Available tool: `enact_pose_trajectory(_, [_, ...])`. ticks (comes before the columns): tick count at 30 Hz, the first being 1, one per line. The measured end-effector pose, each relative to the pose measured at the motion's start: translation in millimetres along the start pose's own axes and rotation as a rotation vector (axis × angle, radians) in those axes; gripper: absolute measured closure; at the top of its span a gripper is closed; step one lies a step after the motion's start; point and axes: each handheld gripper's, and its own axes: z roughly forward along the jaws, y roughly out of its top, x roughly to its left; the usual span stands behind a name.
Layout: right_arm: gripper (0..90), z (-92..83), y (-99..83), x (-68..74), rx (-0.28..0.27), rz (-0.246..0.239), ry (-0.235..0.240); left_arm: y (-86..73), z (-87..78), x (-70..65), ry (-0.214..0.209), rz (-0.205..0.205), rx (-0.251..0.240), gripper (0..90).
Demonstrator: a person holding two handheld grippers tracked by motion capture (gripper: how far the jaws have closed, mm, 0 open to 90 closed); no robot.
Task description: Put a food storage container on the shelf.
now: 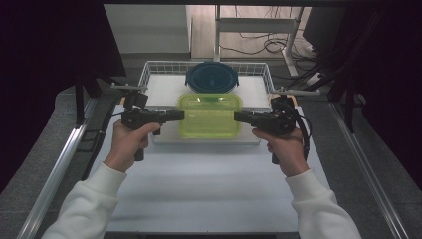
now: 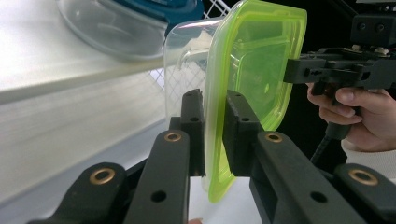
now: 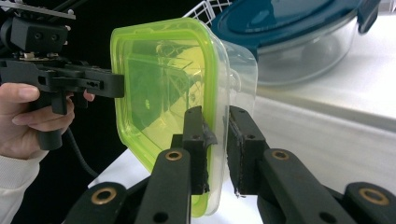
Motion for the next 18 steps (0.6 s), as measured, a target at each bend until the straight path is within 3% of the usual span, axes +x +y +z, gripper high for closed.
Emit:
enact_pose_trajectory(5, [77.5, -0.9, 13.3, 0.8, -0.006, -0.013, -0.002, 12.0, -1.4, -0.3, -0.001, 0.002, -0.011, 80.7])
enact_pose_trajectory(18, [78.1, 3.4, 48.6, -6.3, -0.036, -0.009, -0.009, 56.3, -2.5, -1.6, 0.030, 0.053, -0.013, 80.9])
